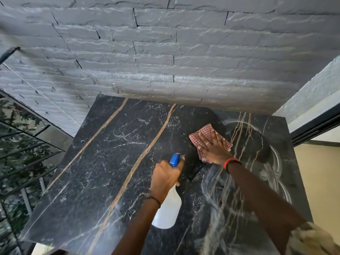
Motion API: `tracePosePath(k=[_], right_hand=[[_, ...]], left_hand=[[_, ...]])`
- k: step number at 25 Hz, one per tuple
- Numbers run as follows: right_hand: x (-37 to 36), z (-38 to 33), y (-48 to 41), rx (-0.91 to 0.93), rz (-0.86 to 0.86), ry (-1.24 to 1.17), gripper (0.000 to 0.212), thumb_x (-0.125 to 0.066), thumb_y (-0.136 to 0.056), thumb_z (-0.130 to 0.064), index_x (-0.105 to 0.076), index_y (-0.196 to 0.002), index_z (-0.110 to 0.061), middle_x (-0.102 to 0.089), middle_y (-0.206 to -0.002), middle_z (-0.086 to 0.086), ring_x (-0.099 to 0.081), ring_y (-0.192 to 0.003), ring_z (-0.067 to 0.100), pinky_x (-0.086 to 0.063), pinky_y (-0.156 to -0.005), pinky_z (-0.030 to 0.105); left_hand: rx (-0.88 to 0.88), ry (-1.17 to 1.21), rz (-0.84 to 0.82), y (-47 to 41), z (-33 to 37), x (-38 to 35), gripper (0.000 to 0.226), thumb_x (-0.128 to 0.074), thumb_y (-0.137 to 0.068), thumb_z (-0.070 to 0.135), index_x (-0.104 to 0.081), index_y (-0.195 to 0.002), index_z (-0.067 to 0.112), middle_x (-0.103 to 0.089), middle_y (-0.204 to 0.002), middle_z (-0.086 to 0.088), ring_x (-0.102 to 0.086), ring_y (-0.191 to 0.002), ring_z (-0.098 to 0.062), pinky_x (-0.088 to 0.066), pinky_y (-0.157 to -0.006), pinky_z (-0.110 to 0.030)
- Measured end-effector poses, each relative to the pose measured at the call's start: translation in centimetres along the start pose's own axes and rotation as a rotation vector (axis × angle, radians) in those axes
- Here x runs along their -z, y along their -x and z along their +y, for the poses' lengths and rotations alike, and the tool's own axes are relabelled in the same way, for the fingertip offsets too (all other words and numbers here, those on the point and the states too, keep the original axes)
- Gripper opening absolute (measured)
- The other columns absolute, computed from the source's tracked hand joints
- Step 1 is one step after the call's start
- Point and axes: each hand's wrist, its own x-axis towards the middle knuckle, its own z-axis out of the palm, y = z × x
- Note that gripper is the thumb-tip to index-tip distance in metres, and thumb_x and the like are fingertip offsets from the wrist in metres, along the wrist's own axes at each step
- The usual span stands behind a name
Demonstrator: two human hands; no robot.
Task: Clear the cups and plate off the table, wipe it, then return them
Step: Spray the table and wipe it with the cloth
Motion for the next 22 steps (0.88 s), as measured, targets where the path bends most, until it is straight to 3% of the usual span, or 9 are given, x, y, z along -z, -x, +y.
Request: tracePosePath(k=[5,11,16,19,22], right_hand=[[0.2,-0.2,1.7,0.019,-0.053,0.039,0.060,-0.026,-0.099,-0.056,0.007,-0.148,-0.045,0.028,-0.156,0.006,0.022,-0.145,0.027,0.005,-0.118,0.049],[0.3,-0.7,1.9,-0.019,-0.060,0.054,0.059,-0.026,-0.098,-0.055,0.008,-0.147,-0.048,0.029,-0.156,0.004,0.020,-0.145,0.027,0.006,-0.117,0.049],[-0.2,-0.7,2.0,-0.028,-0.054,0.058,0.059,-0.026,-0.099,-0.055,0.007,-0.147,-0.048,0.029,-0.156,0.004,0.019,-0.145,0.029,0.007,-0.116,0.051],[-0.5,-0.8,2.0,-0.043,-0.042,0.059,0.058,-0.024,-0.099,-0.055,0.008,-0.147,-0.048,0.029,-0.156,0.004,0.019,-0.145,0.029,0.007,-0.116,0.052],[-1.2,-1.8,2.3,-0.073,-0.009,0.042,0.058,-0.023,-0.099,-0.056,0.008,-0.147,-0.047,0.028,-0.156,0.006,0.019,-0.145,0.030,0.009,-0.115,0.052]], left_hand=[[-0.003,-0.003,-0.055,3.3,-1.6,-0.6,0.044,-0.052,-0.091,0.055,-0.052,-0.076,0.013,-0.067,-0.060,-0.008,-0.061,-0.045,-0.013,-0.051,-0.060,-0.024],[0.029,-0.053,-0.036,7.5,-3.8,-1.7,0.055,-0.054,-0.084,0.064,-0.056,-0.074,0.010,-0.070,-0.079,-0.017,-0.070,-0.073,-0.032,-0.056,-0.063,-0.033],[0.050,-0.087,-0.106,10.2,-6.0,-2.3,0.052,-0.053,-0.085,0.065,-0.059,-0.078,0.014,-0.071,-0.069,-0.011,-0.071,-0.064,-0.024,-0.054,-0.061,-0.029],[0.073,-0.092,-0.089,11.0,-7.1,-2.5,0.053,-0.053,-0.084,0.066,-0.057,-0.076,0.014,-0.072,-0.078,-0.015,-0.071,-0.074,-0.031,-0.059,-0.071,-0.038],[0.064,-0.135,-0.089,11.7,-8.2,-2.4,0.052,-0.053,-0.084,0.068,-0.054,-0.079,0.016,-0.072,-0.073,-0.014,-0.072,-0.072,-0.027,-0.057,-0.077,-0.038]])
